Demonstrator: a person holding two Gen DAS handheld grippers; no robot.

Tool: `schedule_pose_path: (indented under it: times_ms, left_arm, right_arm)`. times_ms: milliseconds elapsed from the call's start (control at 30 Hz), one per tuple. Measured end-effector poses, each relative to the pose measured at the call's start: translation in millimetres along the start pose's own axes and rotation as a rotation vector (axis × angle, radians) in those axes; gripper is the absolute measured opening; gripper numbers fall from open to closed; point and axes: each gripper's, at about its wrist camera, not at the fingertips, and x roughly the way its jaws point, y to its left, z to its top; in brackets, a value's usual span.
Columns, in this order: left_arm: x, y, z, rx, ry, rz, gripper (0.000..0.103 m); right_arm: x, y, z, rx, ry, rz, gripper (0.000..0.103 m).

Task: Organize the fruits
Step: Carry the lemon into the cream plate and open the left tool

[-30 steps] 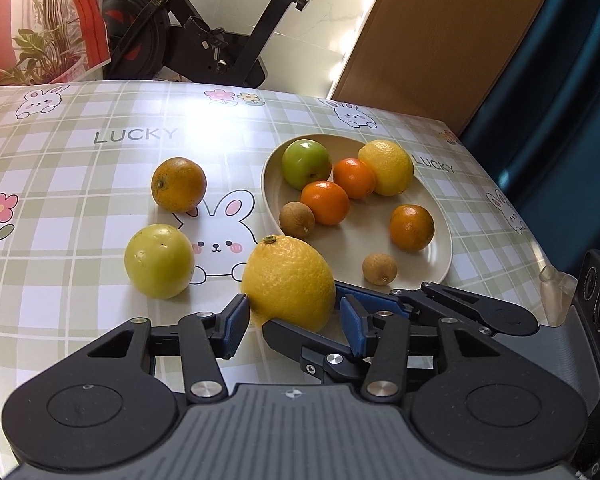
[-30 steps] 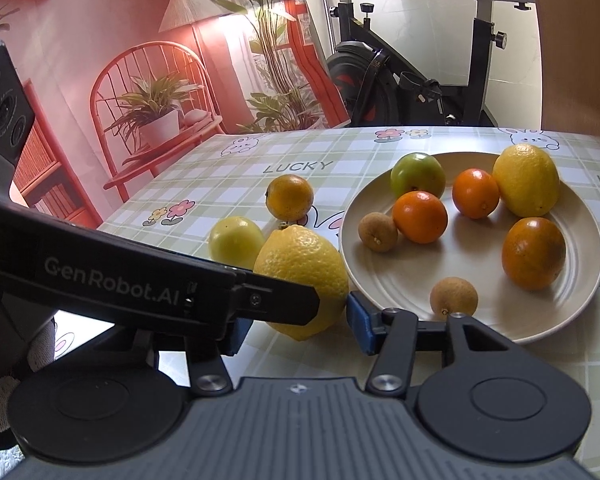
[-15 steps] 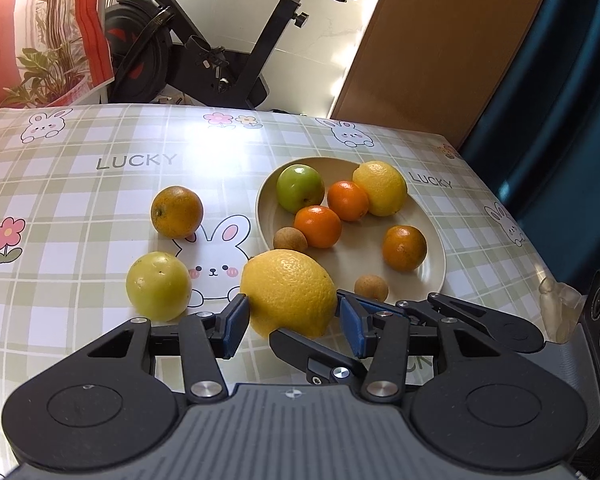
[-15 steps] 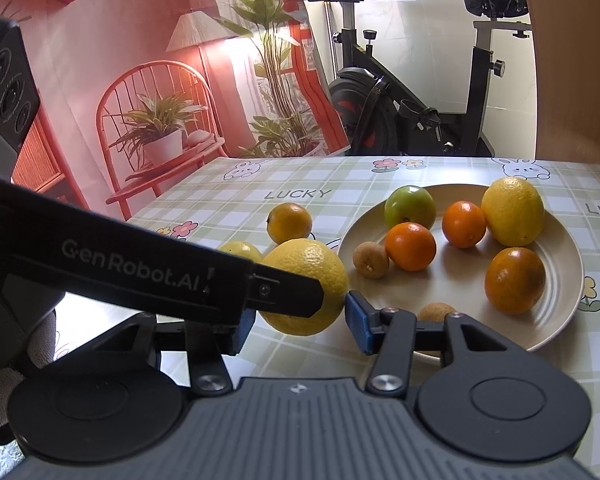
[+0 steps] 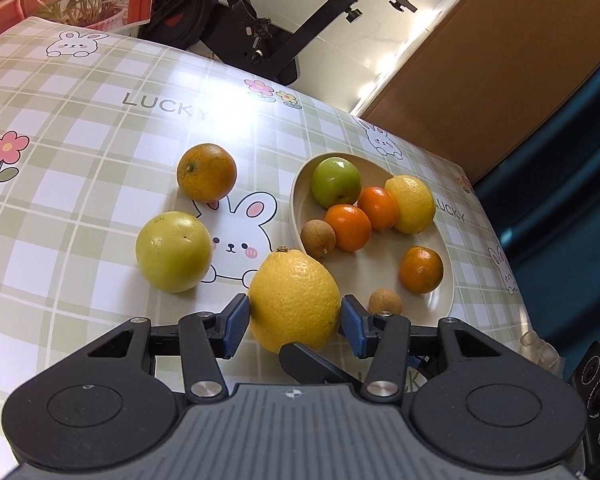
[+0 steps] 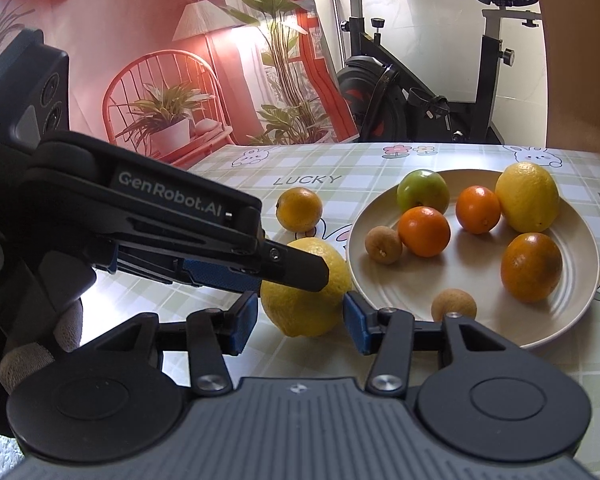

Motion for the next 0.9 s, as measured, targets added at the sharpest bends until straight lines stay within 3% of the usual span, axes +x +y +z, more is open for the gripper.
schedule_pose_path:
  times_ms: [400, 567, 900]
  left_arm:
    - [-1, 7, 1, -0.015, -0.008, -0.019, 0.053]
    - [-7, -6, -2, 0.041, -0.024, 0.007, 0.052]
    - [-20, -34, 10, 0.110, -0.074, -0.020, 0.052]
  right_arm:
    - [10, 7, 5, -0.092, 0.003, -0.028, 0.056]
    - [10, 8, 2, -0.109, 0.001, -0.039, 0.054]
    - [-17, 5, 11, -0.103, -0.115, -0.061, 0.054]
